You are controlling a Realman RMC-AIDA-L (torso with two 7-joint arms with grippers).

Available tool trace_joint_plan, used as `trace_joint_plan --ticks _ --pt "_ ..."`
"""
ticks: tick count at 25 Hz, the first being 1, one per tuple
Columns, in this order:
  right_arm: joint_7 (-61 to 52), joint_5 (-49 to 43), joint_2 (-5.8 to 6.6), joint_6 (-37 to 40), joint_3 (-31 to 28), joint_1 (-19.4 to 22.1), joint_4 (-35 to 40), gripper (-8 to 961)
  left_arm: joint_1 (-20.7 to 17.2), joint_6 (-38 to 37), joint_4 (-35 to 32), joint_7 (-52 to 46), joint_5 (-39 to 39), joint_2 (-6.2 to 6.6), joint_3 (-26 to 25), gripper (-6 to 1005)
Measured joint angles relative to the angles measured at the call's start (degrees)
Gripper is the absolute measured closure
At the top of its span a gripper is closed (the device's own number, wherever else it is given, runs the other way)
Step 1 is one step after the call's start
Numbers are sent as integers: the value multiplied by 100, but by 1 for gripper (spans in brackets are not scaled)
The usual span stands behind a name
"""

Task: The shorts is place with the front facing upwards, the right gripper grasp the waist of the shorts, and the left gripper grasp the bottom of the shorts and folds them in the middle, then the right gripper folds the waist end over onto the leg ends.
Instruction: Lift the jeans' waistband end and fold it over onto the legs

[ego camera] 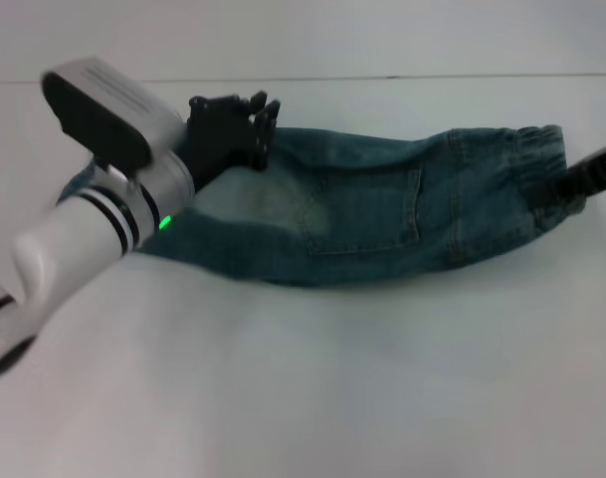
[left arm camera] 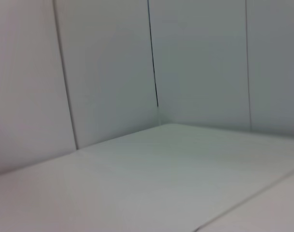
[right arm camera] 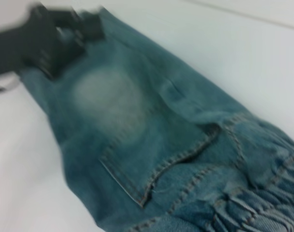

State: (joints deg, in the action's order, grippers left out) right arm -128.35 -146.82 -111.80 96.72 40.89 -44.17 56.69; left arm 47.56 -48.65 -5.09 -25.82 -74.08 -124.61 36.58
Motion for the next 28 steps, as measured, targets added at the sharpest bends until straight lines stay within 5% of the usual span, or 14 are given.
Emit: trace_joint_plan --ticks 5,8,12,21,28 --pt "-17 500 66 614 -327 -19 489 861 31 37 785 2773 354 -2 -470 830" --pt "-69 642 102 846 -447 -56 773 861 33 50 1054 3368 291 -2 -567 927" --pt "-197 840 217 948 -458 -133 817 861 58 -1 1381 3544 1 -2 -568 1004" --pt "-447 1460 474 1143 -436 -297 815 862 266 -30 2030 3544 -431 -1 -682 998" --pt "-466 1474 481 1247 -393 -548 840 863 384 14 2602 3555 -1701 -2 -1705 998"
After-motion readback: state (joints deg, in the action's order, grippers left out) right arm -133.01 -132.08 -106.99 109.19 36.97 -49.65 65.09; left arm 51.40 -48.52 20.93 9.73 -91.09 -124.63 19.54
